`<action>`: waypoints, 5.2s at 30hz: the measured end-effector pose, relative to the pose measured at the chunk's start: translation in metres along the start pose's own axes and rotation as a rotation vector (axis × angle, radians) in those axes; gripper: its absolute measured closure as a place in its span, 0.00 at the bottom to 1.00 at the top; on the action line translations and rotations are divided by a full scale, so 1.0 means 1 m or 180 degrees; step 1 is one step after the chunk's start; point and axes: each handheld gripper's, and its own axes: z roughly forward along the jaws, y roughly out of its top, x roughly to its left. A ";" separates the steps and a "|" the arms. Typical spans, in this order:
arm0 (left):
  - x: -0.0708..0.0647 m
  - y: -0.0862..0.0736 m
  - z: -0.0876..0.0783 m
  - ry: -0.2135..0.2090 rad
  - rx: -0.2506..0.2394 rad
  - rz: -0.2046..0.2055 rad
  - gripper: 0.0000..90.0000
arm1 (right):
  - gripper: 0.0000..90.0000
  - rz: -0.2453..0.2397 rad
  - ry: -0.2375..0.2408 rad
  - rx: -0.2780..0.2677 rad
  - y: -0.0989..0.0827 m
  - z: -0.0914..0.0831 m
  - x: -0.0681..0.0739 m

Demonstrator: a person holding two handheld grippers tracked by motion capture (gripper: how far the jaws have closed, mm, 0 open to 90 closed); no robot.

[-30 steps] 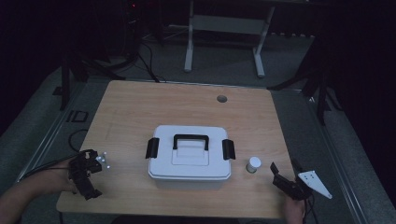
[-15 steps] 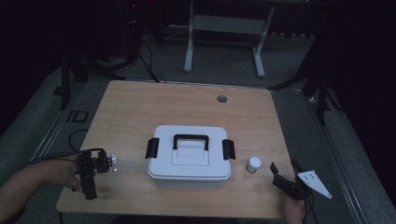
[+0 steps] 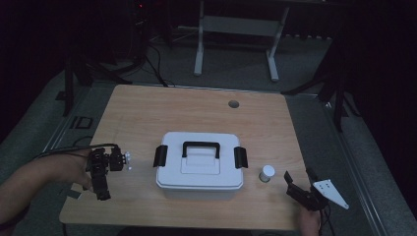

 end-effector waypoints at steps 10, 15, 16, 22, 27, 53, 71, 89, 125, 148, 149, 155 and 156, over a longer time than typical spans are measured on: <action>-0.001 0.021 -0.038 0.0194 -0.0141 0.0170 0.05 | 0.14 0.0007 0.0001 -0.0005 0.000 0.000 -0.001; -0.001 0.032 -0.053 0.0212 -0.0198 0.0258 0.05 | 0.14 0.0008 0.0001 0.0005 0.000 0.000 0.000; -0.001 0.034 -0.055 0.0225 -0.0198 0.0262 0.05 | 0.14 0.0010 0.0000 0.0002 0.000 0.000 0.000; -0.002 0.047 -0.063 0.0231 -0.0175 0.0344 0.07 | 0.14 0.0004 0.0001 0.0005 0.000 0.000 0.000; -0.001 0.058 -0.072 0.0244 -0.0286 0.0408 0.07 | 0.14 0.0010 0.0001 0.0006 0.000 0.000 -0.001; 0.006 0.131 -0.105 0.0341 -0.0374 0.0692 0.08 | 0.14 0.0007 0.0011 0.0020 -0.001 0.000 -0.001; 0.007 0.168 -0.104 0.0350 -0.0402 0.0842 0.08 | 0.14 0.0010 0.0016 0.0018 -0.001 0.000 -0.001; 0.005 0.200 -0.086 0.0345 -0.0296 0.0971 0.25 | 0.14 0.0027 0.0042 0.0027 -0.001 0.001 -0.002; 0.001 0.206 -0.079 0.0114 -0.0189 0.0965 0.92 | 0.14 -0.0003 0.0054 0.0054 -0.001 0.002 -0.001; -0.002 0.198 -0.094 0.0169 -0.0273 0.1015 0.93 | 0.14 0.0002 0.0048 0.0055 -0.001 0.002 -0.001; -0.001 0.197 -0.096 0.0151 -0.0268 0.1002 0.93 | 0.14 0.0002 0.0048 0.0055 -0.001 0.002 -0.001; -0.002 0.189 -0.110 0.0196 -0.0346 0.0981 0.93 | 0.14 0.0002 0.0047 0.0056 -0.001 0.002 -0.001; -0.002 0.188 -0.111 0.0221 -0.0357 0.0973 0.93 | 0.14 0.0005 0.0049 0.0057 -0.001 0.002 -0.001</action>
